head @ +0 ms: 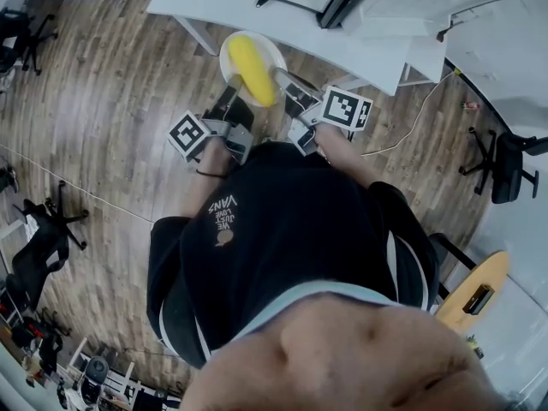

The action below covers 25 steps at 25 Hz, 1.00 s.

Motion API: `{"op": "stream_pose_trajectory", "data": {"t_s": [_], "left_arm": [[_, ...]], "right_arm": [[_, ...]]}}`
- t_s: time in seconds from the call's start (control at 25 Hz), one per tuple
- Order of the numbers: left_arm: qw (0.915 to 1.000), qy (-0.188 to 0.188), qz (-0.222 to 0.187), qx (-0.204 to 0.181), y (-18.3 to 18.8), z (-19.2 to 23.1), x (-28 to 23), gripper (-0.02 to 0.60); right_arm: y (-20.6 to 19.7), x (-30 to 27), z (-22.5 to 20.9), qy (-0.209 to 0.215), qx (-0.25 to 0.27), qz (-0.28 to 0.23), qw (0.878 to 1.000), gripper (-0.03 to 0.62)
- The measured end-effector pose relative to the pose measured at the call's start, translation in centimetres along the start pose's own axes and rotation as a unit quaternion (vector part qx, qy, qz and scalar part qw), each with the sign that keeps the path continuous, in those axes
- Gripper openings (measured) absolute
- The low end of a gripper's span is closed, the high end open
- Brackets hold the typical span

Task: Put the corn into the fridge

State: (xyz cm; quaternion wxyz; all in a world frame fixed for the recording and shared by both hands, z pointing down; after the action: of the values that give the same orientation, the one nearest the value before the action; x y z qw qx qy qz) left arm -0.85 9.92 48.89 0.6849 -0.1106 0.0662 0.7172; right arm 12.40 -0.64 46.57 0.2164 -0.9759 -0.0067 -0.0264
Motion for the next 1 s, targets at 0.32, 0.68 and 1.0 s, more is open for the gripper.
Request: {"op": "stream_pose_trajectory", "data": {"t_s": [0.32, 0.68, 1.0], "left_arm": [[0.9998, -0.002, 0.021, -0.003, 3.3, -0.9, -2.4, 0.043], [0.9980, 0.005, 0.060, -0.020, 8.7, -1.6, -4.7, 0.043], [0.9940, -0.001, 0.103, -0.036, 13.6, -2.5, -6.8, 0.043]], "right_arm": [[2.0, -2.8, -0.8, -0.010, -0.002, -0.018, 1.000, 0.029], [3.6, -7.3, -1.4, -0.028, -0.003, -0.053, 0.998, 0.029], [4.8, -11.2, -1.5, -0.044, 0.003, -0.096, 0.994, 0.029]]}}
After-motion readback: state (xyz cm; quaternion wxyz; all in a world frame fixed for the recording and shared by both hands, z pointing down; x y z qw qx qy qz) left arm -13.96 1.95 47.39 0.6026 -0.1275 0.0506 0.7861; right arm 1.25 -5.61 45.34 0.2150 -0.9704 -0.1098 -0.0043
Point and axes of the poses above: the fingertips, and each gripper's own axes: x backward along the fingers, z to its left, y out of its top, the point moved 6 cm from there along x, backward along the fingers, and after that the axes turned 14 degrees about y, right-handed, at the moved point
